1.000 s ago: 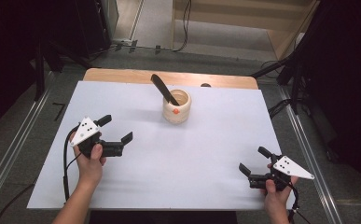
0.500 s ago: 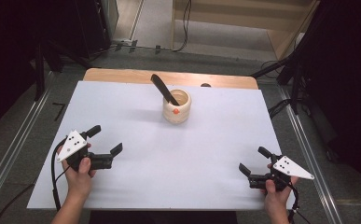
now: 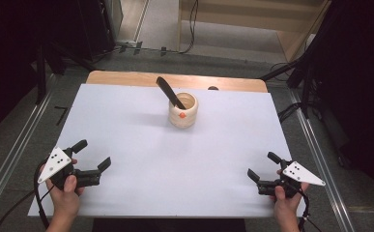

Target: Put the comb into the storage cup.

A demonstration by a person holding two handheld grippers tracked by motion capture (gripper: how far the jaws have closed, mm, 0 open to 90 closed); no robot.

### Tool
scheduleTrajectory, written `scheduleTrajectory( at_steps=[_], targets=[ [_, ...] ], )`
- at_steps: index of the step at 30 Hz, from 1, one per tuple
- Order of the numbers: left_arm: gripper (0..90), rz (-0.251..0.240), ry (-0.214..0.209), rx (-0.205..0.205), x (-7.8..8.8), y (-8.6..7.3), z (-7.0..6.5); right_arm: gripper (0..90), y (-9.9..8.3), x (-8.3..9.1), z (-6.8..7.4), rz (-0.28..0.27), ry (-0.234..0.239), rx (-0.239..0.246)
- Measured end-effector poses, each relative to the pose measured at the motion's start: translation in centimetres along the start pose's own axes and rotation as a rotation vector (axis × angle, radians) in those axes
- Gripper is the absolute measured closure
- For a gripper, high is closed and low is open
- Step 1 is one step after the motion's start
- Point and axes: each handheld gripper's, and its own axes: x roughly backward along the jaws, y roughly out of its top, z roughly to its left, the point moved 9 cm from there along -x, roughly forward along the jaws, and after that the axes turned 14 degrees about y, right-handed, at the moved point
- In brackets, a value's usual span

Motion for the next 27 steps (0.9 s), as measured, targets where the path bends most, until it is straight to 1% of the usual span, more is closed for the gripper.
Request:
scheduleTrajectory(
  at_steps=[3,10,11,13,15,17,21,24,27],
  targets=[
    [0.0,0.012,0.012,0.000,0.4,-0.5,0.6,0.0,0.0,0.0,0.0,0.000,0.000,0.001],
    [0.0,0.013,0.034,0.015,1.6,-1.1,2.0,0.0,0.0,0.0,-0.1,-0.001,-0.003,-0.002],
    [0.0,0.015,0.036,0.015,1.7,-1.3,2.2,0.0,0.0,0.0,-0.1,0.000,-0.006,0.000],
    [0.0,0.017,0.033,0.030,2.1,-1.6,2.4,0.0,0.0,0.0,-0.2,-0.002,-0.007,-0.002],
    [0.0,0.015,0.025,0.032,2.5,-1.8,2.6,0.0,0.0,0.0,-0.1,-0.001,-0.006,-0.002],
    [0.0,0.021,0.028,0.015,2.9,-2.0,2.9,0.0,0.0,0.0,-0.1,-0.001,-0.005,-0.004],
    [0.0,0.034,0.042,-0.003,3.4,-2.4,3.6,0.0,0.0,0.0,0.0,0.000,0.001,0.000],
    [0.0,0.037,0.046,0.012,3.6,-2.7,4.1,0.0,-0.1,-0.1,0.0,0.006,0.003,0.005],
    [0.0,0.033,0.065,0.024,3.9,-2.8,4.8,0.0,0.0,0.0,0.0,0.000,0.002,-0.001]
  ],
)
